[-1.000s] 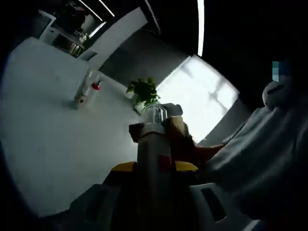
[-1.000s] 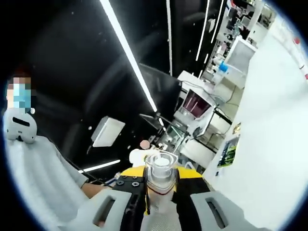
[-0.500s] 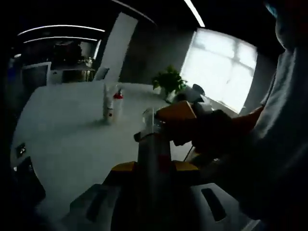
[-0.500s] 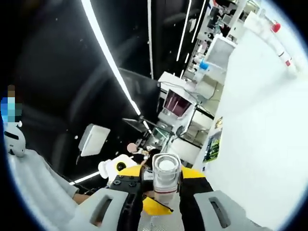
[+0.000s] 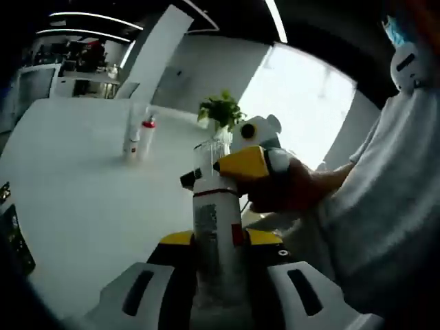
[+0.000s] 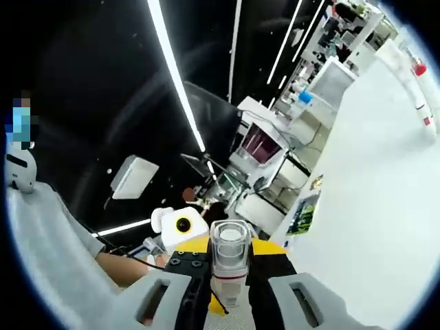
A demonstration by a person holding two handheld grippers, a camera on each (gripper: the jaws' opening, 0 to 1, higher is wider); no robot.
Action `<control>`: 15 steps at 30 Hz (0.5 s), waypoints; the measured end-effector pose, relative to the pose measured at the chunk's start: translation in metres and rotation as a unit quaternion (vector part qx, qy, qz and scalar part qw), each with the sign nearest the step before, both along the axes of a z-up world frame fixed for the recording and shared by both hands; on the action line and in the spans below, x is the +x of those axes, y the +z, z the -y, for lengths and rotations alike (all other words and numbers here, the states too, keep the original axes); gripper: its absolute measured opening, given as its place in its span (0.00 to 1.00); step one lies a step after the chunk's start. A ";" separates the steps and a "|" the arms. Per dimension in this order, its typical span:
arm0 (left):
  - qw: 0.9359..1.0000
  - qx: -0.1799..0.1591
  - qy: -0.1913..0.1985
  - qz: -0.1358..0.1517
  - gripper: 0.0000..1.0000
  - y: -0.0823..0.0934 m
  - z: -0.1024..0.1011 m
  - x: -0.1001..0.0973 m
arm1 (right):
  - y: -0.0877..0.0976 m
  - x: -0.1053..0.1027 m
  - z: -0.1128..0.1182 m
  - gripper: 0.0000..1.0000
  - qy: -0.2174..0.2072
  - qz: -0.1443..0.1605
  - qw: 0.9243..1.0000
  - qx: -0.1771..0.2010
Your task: Arrange the skincare products in the storage area until every visible bottle or jar stands upright without overlapping.
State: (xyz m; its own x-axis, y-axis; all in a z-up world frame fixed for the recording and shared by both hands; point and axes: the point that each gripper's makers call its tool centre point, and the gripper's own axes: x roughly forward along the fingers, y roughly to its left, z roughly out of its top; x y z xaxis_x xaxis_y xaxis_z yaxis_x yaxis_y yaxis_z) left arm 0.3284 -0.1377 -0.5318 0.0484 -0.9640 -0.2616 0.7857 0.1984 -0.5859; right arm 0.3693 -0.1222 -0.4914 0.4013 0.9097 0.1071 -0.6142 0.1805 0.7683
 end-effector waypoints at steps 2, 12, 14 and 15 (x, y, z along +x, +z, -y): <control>0.999 -0.031 -0.011 -0.038 0.22 0.009 0.000 -0.004 | 0.012 -0.004 -0.003 0.12 0.012 0.026 0.999 0.021; 1.000 -0.008 0.009 -0.004 0.20 0.006 0.000 0.001 | 0.010 0.000 -0.004 0.13 -0.002 0.025 1.000 0.018; 0.999 0.028 0.036 0.029 0.20 -0.004 -0.004 0.011 | 0.001 0.006 -0.002 0.14 -0.017 0.012 1.000 0.003; 0.997 0.042 0.043 0.042 0.20 -0.007 -0.006 0.013 | -0.005 0.009 -0.001 0.15 -0.023 0.002 1.000 -0.007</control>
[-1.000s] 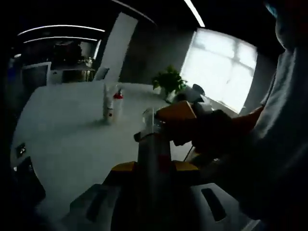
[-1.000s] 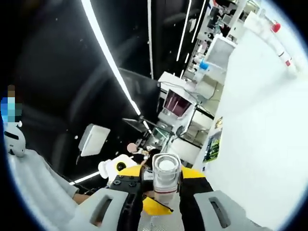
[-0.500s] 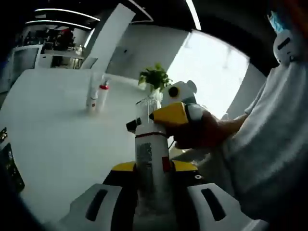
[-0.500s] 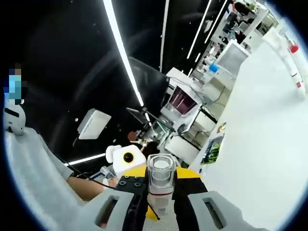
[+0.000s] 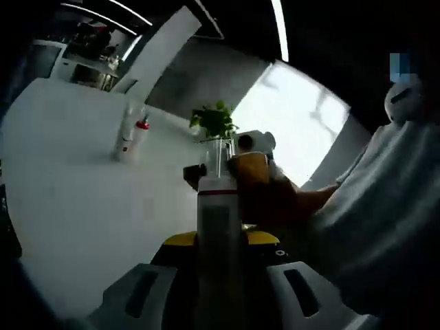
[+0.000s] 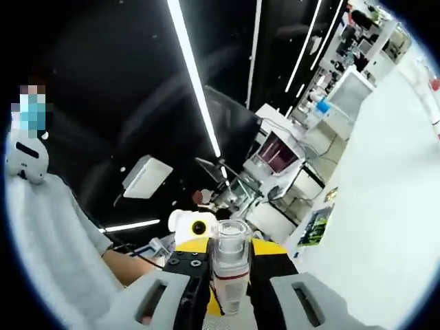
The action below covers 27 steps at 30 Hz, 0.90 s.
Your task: Arrange the skincare products in the storage area until every visible bottle or jar stands upright without overlapping.
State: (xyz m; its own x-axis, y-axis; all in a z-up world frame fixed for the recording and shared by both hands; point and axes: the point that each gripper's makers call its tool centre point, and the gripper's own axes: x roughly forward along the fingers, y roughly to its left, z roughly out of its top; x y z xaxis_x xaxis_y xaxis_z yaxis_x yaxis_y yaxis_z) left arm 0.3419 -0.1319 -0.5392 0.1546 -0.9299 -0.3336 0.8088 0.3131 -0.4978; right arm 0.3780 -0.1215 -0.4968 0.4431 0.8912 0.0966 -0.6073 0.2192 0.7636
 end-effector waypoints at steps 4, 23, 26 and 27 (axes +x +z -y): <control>0.998 0.035 0.022 0.048 0.20 -0.005 0.000 0.007 | -0.009 0.002 0.001 0.20 -0.003 -0.036 0.999 0.005; 0.934 0.237 0.022 0.265 0.21 -0.042 -0.012 0.019 | -0.048 0.000 0.005 0.13 -0.009 -0.089 0.993 -0.072; 0.929 0.238 0.017 0.282 0.21 -0.041 -0.012 0.022 | -0.047 0.001 0.006 0.13 -0.011 -0.085 0.994 -0.073; 0.929 0.238 0.016 0.283 0.22 -0.042 -0.011 0.022 | -0.047 0.002 0.006 0.13 -0.012 -0.084 0.994 -0.074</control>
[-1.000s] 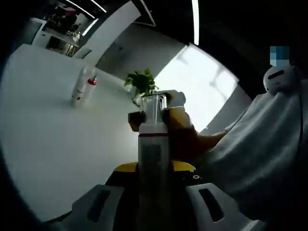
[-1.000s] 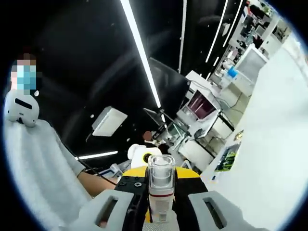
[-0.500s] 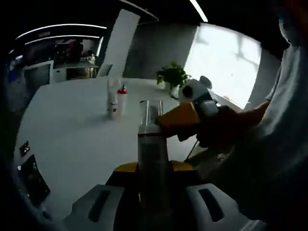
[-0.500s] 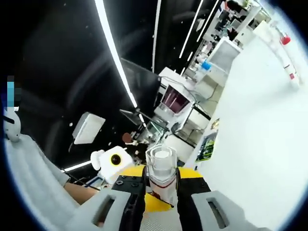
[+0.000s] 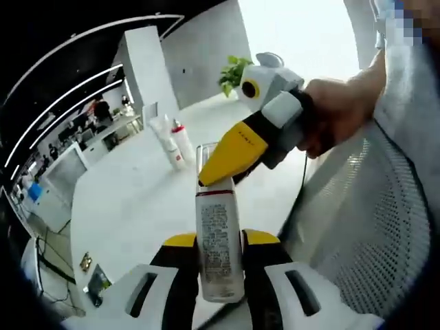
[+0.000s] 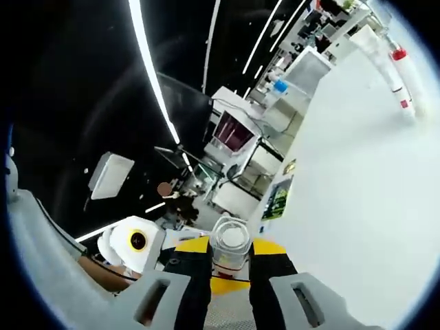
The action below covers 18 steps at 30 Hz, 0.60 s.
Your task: Arrange the skincare products in the storage area until every visible bottle or jar stands upright without overlapping.
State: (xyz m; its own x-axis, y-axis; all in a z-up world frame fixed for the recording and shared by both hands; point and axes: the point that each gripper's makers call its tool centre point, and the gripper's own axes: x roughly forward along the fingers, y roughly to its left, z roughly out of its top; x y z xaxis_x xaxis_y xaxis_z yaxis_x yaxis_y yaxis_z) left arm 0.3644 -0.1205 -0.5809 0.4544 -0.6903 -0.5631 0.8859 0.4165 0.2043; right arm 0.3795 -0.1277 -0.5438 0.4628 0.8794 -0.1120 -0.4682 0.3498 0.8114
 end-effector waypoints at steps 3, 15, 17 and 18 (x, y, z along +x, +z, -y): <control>1.000 0.005 -0.006 0.011 0.22 -0.001 0.001 0.001 | 0.000 0.000 0.000 0.13 0.000 0.005 1.000 -0.007; 0.999 0.022 0.000 0.024 0.22 -0.004 -0.004 0.009 | 0.005 0.003 0.002 0.12 -0.003 0.057 0.997 -0.045; 1.000 0.024 0.009 0.012 0.22 -0.008 -0.007 0.011 | 0.005 0.004 0.004 0.12 -0.007 0.059 0.997 -0.047; 0.999 0.041 0.021 0.004 0.23 -0.013 -0.012 0.012 | 0.005 0.005 0.006 0.12 -0.013 0.060 0.997 -0.051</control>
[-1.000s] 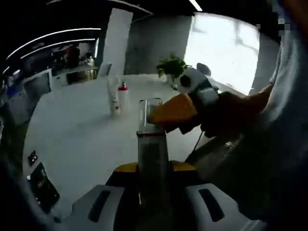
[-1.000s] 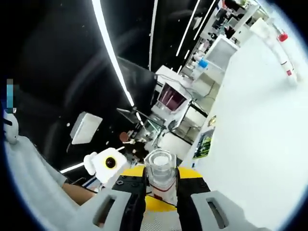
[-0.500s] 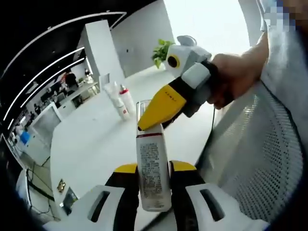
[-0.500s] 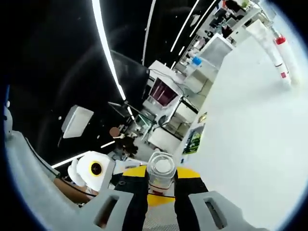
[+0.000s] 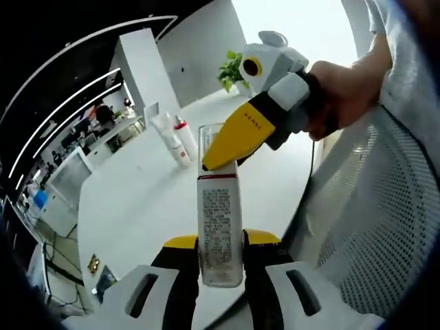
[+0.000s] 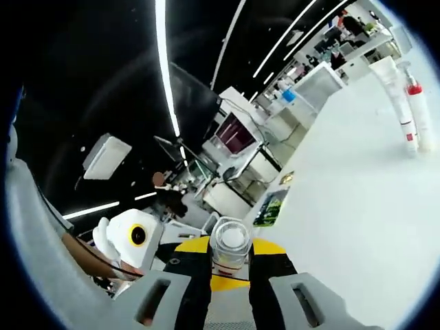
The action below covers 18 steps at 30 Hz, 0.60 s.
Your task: Arrange the skincare products in the storage area until every visible bottle or jar stands upright without overlapping.
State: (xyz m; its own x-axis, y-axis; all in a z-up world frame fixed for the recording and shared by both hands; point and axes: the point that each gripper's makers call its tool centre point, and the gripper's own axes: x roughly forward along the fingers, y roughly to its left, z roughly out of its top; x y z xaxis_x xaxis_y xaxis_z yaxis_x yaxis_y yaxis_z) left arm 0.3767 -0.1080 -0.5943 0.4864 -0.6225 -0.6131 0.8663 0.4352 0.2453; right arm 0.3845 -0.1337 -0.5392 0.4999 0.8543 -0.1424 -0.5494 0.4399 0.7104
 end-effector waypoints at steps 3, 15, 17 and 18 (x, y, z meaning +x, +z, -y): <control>1.000 0.014 0.001 0.004 0.27 -0.004 -0.002 0.002 | 0.002 0.001 0.004 0.12 -0.008 0.006 1.000 -0.005; 0.999 0.037 0.000 -0.021 0.25 -0.017 -0.009 -0.002 | -0.005 -0.003 -0.003 0.13 -0.008 0.015 0.999 -0.035; 0.999 0.039 0.001 -0.022 0.25 -0.018 -0.010 -0.002 | -0.007 -0.003 -0.004 0.13 -0.008 0.014 0.999 -0.038; 0.999 0.040 0.001 -0.023 0.24 -0.019 -0.011 -0.003 | -0.007 -0.004 -0.004 0.13 -0.008 0.013 0.999 -0.038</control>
State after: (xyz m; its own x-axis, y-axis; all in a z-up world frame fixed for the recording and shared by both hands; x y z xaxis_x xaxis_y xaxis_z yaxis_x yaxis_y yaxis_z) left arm 0.3741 -0.0974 -0.6128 0.4571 -0.5698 -0.6830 0.8769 0.4171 0.2389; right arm 0.3805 -0.1299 -0.5461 0.5174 0.8336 -0.1933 -0.5599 0.5006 0.6603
